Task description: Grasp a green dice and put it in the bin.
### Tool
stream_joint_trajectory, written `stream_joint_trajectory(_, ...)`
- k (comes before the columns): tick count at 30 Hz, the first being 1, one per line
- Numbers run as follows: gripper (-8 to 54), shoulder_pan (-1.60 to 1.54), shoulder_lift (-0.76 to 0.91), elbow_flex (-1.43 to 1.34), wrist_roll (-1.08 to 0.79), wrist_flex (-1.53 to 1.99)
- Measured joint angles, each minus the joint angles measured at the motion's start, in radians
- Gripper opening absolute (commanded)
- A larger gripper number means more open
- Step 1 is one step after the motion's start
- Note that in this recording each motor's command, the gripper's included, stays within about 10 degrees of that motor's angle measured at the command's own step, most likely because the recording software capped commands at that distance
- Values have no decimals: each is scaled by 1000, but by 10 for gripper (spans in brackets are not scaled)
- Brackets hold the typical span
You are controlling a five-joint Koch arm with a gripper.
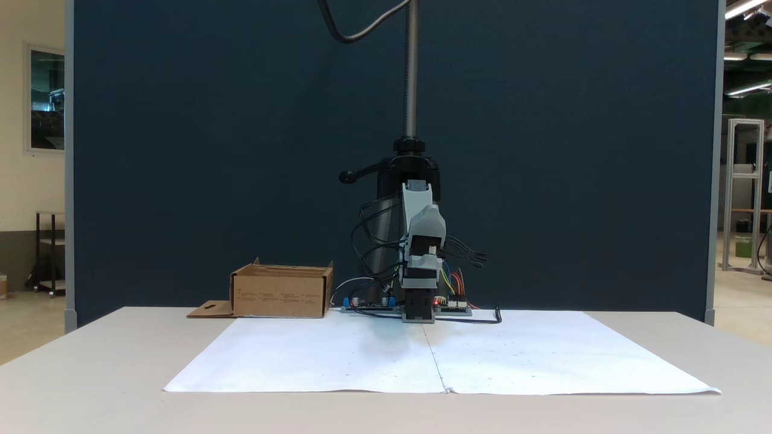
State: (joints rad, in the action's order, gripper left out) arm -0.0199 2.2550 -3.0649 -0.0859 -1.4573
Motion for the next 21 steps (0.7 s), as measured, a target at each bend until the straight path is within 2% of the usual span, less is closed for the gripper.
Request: stream_joint_trajectory(21,446,15,0,0,0,-2)
